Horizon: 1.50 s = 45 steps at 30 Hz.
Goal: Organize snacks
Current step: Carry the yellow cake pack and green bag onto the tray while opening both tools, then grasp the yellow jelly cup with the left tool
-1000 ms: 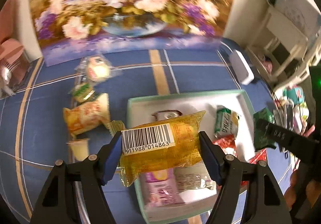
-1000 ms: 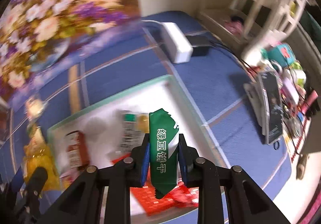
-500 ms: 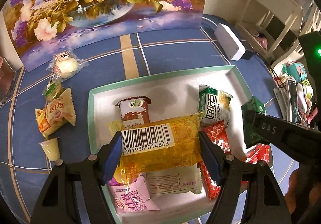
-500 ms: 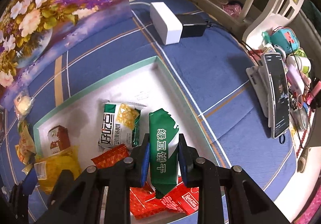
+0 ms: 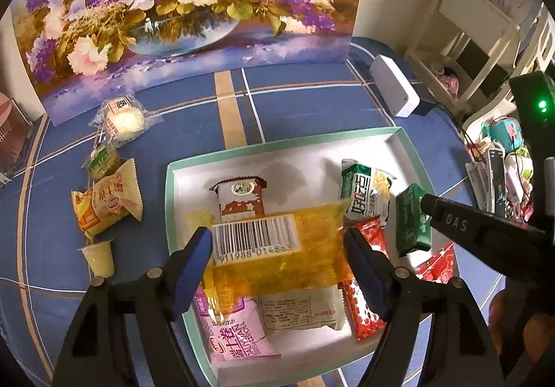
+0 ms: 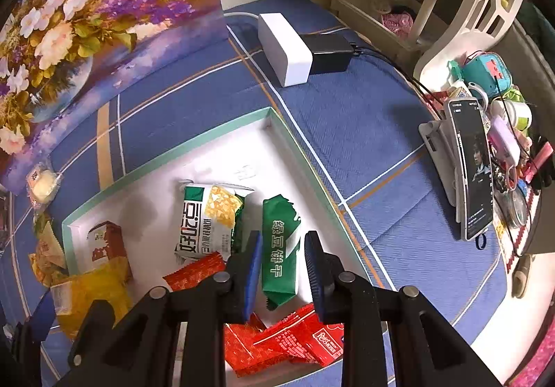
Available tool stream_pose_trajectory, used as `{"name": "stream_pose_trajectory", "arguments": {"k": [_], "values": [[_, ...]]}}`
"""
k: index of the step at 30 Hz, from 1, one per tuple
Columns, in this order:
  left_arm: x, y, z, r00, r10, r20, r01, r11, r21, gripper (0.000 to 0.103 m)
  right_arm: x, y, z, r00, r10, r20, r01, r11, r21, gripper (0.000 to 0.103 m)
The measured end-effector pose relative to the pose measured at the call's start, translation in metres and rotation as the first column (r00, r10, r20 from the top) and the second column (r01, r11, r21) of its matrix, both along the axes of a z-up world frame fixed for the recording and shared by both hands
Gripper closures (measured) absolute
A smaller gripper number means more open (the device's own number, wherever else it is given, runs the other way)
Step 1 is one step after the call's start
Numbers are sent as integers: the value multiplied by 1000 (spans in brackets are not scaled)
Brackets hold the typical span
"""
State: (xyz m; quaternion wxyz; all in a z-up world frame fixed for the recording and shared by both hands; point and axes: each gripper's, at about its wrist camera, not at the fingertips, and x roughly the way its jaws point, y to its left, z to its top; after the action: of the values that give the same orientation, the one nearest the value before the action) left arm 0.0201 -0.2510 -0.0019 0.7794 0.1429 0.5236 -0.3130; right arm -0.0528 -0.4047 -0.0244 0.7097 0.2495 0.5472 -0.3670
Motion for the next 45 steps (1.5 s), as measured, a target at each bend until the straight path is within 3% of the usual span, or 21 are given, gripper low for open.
{"name": "stream_pose_trajectory", "arguments": {"k": [2, 5, 8, 10, 12, 18, 26, 36, 41, 45], "values": [[1, 2, 3, 1000, 10, 11, -10, 1000, -2, 13, 2, 1, -1, 1000, 8, -8, -8, 1000, 0, 74], [6, 8, 8, 999, 32, 15, -32, 999, -14, 12, 4, 3, -2, 1000, 17, -16, -17, 1000, 5, 73], [17, 18, 11, 996, 85, 26, -85, 996, -13, 12, 6, 4, -3, 1000, 23, -17, -22, 1000, 12, 66], [27, 28, 11, 988, 147, 38, -147, 989, -5, 12, 7, 5, -3, 1000, 23, -7, -22, 999, 27, 42], [38, 41, 11, 975, 215, 56, -216, 976, 13, 12, 10, 8, 0, 1000, 19, 22, -20, 999, 45, 25], [82, 99, 8, 900, 432, 62, -435, 899, 46, 5, 29, 29, 10, 995, 83, 49, -85, 996, 28, 17], [113, 172, 14, 807, 586, 73, -590, 807, 38, 5, 61, 77, 32, 970, 209, 127, -211, 977, 1, 15], [124, 259, 21, 700, 707, 103, -713, 700, 39, 5, 93, 145, 53, 916, 356, 186, -353, 934, -54, 15], [124, 285, 19, 674, 731, 106, -738, 673, 51, 5, 105, 169, 53, 890, 402, 213, -403, 914, -43, 15], [125, 294, 16, 676, 731, 94, -737, 673, 60, 5, 111, 181, 48, 882, 422, 212, -425, 905, -33, 15]]}}
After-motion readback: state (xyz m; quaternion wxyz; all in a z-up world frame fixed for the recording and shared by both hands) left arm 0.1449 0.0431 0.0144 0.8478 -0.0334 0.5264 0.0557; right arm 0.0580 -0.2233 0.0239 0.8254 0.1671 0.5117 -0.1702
